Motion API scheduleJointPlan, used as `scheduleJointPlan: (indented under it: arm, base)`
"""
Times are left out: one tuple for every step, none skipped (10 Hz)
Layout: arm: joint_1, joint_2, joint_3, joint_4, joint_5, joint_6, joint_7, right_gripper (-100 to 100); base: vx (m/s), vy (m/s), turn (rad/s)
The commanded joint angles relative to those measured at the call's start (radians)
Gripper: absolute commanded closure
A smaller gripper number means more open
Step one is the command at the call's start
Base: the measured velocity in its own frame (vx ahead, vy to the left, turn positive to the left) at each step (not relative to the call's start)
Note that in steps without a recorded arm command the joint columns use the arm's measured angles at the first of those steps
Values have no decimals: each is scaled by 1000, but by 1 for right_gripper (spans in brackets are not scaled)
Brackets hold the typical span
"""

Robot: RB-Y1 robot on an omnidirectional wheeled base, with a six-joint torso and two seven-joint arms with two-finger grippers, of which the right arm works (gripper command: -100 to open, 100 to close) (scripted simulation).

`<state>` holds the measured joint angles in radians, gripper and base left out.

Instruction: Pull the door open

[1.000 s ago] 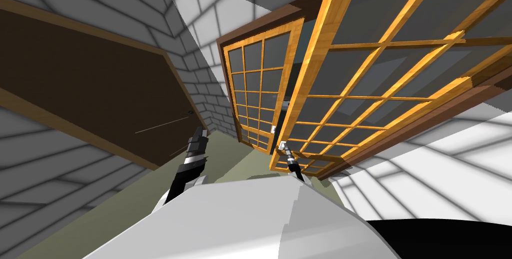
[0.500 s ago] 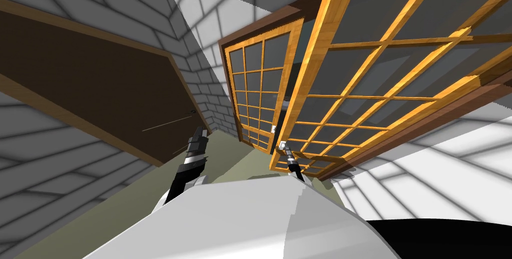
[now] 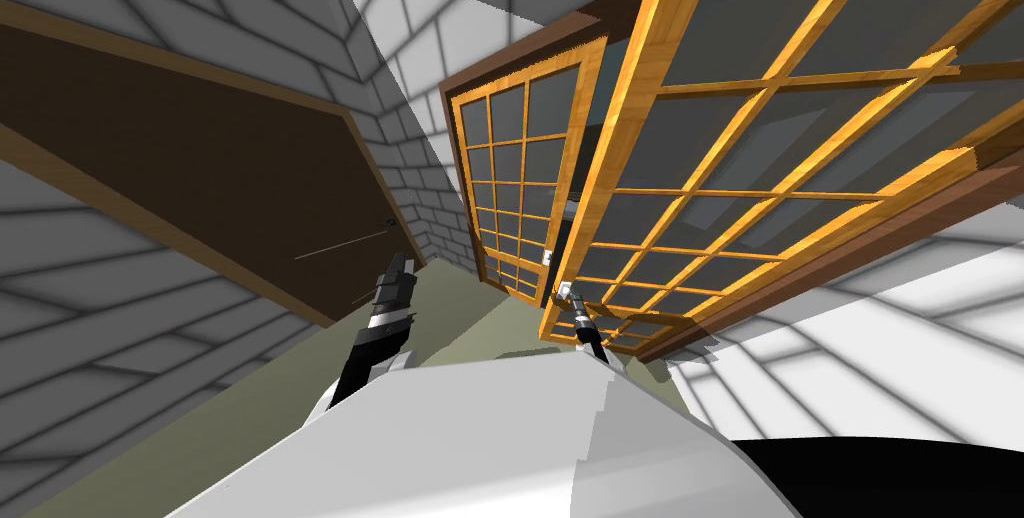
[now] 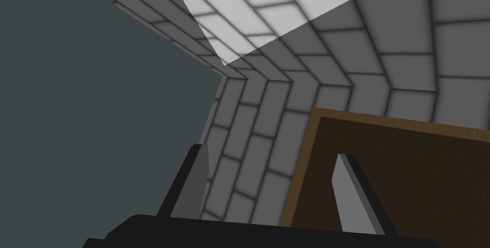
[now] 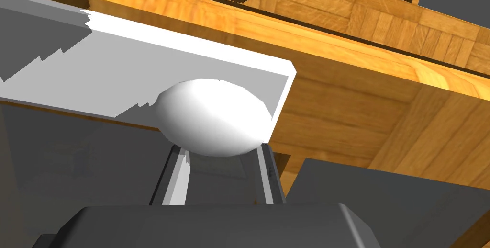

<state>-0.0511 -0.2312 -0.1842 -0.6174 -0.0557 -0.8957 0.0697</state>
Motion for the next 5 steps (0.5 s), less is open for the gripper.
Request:
scheduleJointPlan:
  arm:
    - [2,7,20,-9,-12,-4,-50,100]
    - [2,7,20,-9,-12,-4,-56,100]
    - [1,5,28,-9,-26,-3,-96,100]
    - [1,3,36,-9,-41,-3,-121,100]
    - [1,3,36,-9,-41,-3,-139,100]
  base:
    - [-25,-10,61]
    - [-20,-10,27]
    - [-25,-13,42]
    - [-38,-22,83]
    - [-26,-21,19]
